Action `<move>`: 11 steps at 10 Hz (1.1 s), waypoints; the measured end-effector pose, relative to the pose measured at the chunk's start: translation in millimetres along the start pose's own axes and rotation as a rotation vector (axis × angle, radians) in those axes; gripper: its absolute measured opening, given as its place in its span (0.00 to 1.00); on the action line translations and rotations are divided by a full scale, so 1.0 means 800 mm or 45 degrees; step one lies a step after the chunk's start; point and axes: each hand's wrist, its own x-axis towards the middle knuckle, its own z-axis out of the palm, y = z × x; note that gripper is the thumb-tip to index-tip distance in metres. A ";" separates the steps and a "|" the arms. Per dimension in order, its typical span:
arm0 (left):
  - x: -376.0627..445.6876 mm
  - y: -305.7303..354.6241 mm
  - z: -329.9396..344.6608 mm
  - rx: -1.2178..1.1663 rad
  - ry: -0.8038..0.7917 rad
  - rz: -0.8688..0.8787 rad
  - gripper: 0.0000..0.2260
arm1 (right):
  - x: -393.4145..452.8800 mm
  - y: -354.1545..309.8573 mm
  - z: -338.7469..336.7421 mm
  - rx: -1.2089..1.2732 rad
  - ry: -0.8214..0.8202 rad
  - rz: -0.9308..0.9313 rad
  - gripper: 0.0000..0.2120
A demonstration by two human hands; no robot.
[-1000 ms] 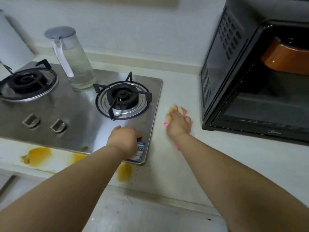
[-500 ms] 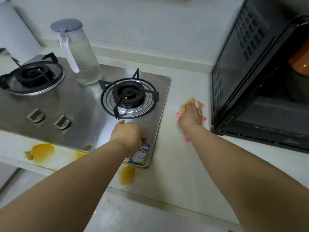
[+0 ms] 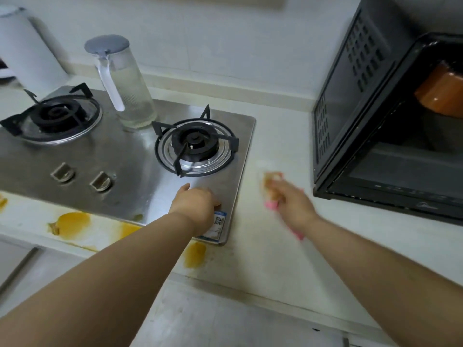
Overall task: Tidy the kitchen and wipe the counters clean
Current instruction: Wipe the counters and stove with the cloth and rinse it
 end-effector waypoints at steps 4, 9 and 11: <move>-0.011 -0.020 0.022 0.006 0.009 0.202 0.27 | -0.177 -0.034 0.048 -0.035 -0.213 -0.031 0.21; -0.126 -0.106 0.089 -0.085 0.354 0.195 0.22 | -0.209 -0.131 0.166 -0.203 0.127 0.170 0.14; -0.152 -0.100 0.107 -0.131 0.361 0.334 0.24 | -0.235 -0.082 0.090 -0.141 0.581 0.367 0.14</move>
